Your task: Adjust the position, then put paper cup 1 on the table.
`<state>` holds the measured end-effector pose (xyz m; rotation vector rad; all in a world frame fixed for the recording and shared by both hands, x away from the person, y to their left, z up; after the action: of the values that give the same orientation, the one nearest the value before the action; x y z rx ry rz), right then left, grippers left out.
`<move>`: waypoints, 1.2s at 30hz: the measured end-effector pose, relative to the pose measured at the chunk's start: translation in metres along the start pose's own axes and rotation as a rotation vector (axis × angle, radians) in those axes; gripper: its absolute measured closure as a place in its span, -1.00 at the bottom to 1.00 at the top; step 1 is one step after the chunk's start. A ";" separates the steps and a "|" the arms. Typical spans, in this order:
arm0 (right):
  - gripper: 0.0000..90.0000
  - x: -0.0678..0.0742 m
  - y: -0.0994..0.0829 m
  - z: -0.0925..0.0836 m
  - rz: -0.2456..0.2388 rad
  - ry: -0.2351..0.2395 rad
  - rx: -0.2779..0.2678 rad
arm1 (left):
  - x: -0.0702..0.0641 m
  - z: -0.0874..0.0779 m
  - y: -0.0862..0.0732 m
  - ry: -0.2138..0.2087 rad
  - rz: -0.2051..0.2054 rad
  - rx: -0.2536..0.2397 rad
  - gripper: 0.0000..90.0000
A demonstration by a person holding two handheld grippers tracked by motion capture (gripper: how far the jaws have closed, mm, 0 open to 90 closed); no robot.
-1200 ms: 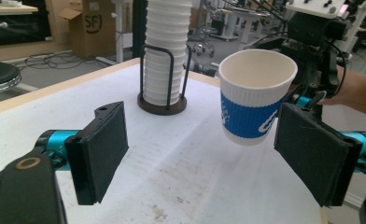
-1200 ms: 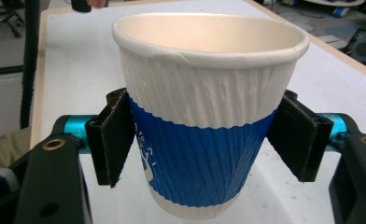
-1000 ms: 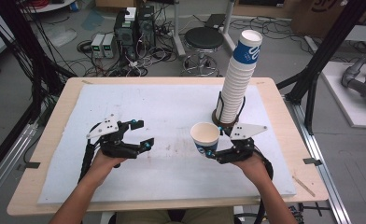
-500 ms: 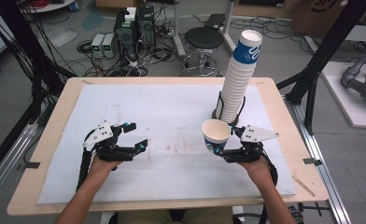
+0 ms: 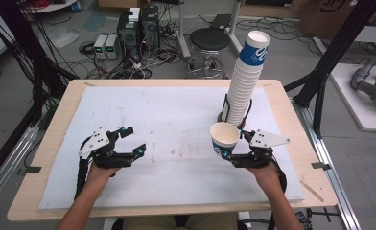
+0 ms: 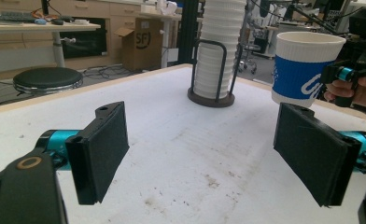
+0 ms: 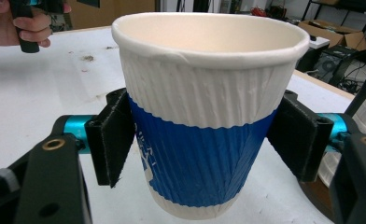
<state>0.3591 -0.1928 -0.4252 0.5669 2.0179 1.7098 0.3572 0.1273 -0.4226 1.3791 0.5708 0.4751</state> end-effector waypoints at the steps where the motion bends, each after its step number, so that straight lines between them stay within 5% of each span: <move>1: -0.38 0.000 0.000 0.000 0.001 -0.002 0.001 | 0.000 0.000 0.000 0.000 0.003 0.000 -0.60; 17: -0.38 -0.016 -0.009 -0.015 0.020 -0.061 -0.004 | 0.004 -0.001 -0.003 0.003 -0.005 0.002 -0.60; 27: -0.38 -0.051 -0.033 -0.035 0.100 -0.173 0.024 | 0.003 0.000 -0.003 0.005 -0.003 0.003 -0.60; 36: -0.40 -0.061 -0.049 -0.041 0.140 -0.207 0.072 | 0.002 0.001 -0.004 0.006 -0.004 0.005 -0.60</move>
<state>0.3844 -0.2681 -0.4643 0.8904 1.9381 1.5871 0.3591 0.1270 -0.4263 1.3810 0.5799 0.4750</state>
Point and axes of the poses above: each handheld gripper's, and its own axes: z roughly forward along the jaws, y roughly out of its top, x roughly to its left, the point moved 9 cm from there along z, roughly forward along the jaws, and after that the axes turned 11 degrees about -x, right-handed, at the moved point
